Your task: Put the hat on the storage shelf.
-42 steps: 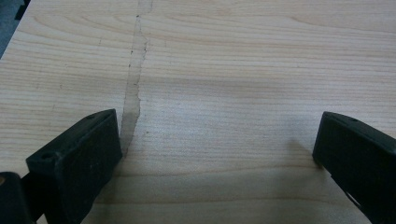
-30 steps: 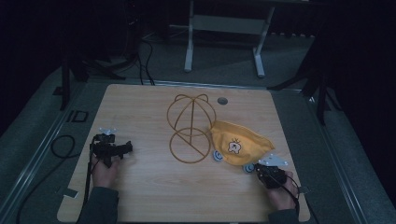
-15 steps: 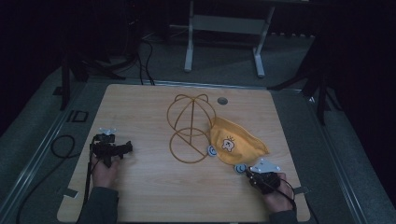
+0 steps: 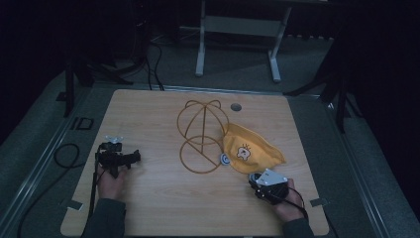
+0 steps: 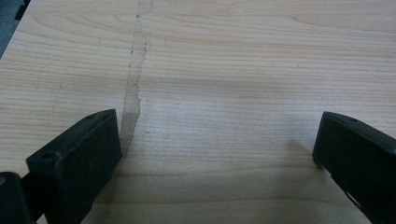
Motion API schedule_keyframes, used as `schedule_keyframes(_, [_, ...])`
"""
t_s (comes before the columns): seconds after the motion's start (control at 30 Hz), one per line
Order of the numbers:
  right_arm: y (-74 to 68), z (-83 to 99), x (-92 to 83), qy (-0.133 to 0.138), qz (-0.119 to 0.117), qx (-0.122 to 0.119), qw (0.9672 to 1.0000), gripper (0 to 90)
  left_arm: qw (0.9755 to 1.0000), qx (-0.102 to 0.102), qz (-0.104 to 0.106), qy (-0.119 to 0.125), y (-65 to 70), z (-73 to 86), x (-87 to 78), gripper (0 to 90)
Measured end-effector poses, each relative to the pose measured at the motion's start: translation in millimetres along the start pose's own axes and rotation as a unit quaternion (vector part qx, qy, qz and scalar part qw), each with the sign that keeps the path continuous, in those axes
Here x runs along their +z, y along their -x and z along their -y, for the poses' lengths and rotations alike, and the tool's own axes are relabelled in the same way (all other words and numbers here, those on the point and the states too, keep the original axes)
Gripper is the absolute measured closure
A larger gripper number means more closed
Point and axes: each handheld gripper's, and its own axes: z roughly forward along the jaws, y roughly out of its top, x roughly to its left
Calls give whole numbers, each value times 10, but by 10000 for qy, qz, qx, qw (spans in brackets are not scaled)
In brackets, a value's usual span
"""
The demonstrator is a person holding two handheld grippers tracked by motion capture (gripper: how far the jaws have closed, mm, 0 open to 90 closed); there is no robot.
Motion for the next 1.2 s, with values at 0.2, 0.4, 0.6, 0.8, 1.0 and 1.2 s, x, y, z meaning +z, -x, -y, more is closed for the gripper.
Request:
schedule_keyframes(0.2, [90,3,99,-88,9,191,9998,605,10000,-1,-1,1,0,0,0,11])
schedule_keyframes(0.4, [201,-9,146,-166,-76,653,9977,678,10000,-4,2,0,1,0,0,11])
schedule_keyframes(0.6, [316,-38,152,-267,-247,960,9947,840,10000,-6,2,1,1,0,0,11])
schedule_keyframes(0.8, [358,-83,61,-101,-260,1083,9937,858,10000,0,-1,-1,0,0,0,11])
schedule_keyframes(1.0, [426,-193,-80,110,-258,1106,9935,859,10000,-2,0,0,1,0,0,11])
schedule_keyframes(1.2, [487,-315,-196,183,-145,1024,9945,860,10000,-2,1,0,1,0,0,11])
